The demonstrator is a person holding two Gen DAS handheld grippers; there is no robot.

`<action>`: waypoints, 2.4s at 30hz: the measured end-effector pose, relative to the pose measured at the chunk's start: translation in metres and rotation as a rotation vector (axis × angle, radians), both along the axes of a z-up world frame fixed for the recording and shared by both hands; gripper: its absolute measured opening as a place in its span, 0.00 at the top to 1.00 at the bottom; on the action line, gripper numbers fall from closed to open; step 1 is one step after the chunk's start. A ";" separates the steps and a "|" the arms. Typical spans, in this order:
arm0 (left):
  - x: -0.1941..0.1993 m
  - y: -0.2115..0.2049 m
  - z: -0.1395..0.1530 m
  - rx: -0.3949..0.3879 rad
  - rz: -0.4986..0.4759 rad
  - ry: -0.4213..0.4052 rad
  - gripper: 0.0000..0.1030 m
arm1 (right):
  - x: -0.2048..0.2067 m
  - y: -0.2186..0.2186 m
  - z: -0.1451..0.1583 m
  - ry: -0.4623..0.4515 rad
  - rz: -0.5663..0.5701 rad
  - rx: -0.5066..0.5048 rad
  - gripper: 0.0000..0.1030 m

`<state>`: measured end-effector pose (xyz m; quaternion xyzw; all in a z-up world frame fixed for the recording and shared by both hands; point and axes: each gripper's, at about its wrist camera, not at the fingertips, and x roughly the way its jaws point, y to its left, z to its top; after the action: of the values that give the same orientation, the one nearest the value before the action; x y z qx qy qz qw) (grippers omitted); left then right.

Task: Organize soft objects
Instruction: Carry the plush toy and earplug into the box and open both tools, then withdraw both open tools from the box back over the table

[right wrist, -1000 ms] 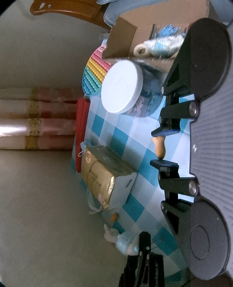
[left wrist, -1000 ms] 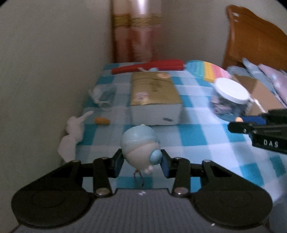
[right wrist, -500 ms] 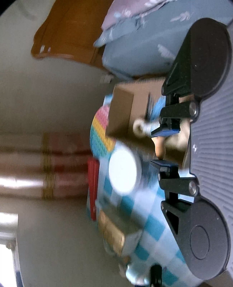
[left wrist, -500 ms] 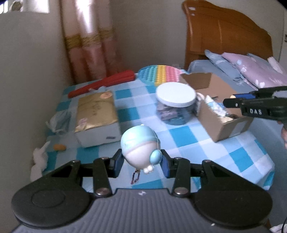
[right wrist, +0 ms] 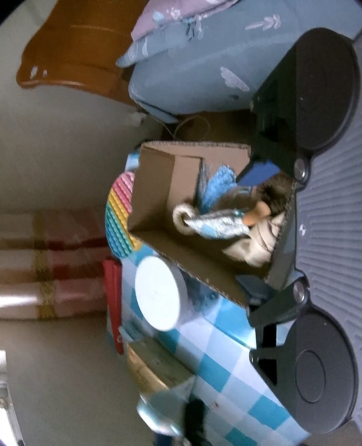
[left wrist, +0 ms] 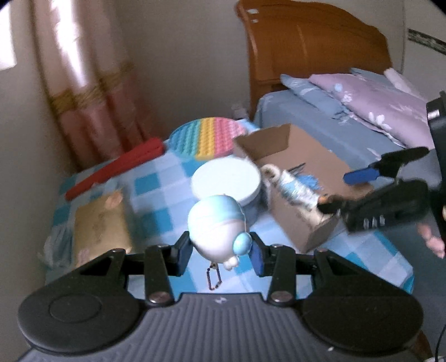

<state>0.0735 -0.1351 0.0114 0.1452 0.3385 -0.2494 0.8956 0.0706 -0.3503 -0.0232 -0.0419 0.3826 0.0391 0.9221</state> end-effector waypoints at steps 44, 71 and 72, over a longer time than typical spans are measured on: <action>0.066 -0.134 0.025 -0.027 -0.235 0.092 0.07 | -0.035 0.012 0.023 0.035 0.091 -0.004 0.00; -0.029 0.074 -0.005 -0.016 0.270 -0.012 0.02 | -0.052 0.081 0.012 0.083 0.093 -0.013 0.00; -0.030 0.081 -0.008 -0.020 0.287 -0.002 0.02 | -0.051 0.083 0.012 0.083 0.094 -0.012 0.00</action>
<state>0.0435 -0.0540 0.0032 0.0867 0.3526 -0.1217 0.9238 0.0194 -0.2671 -0.0112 -0.0640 0.4183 0.0819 0.9023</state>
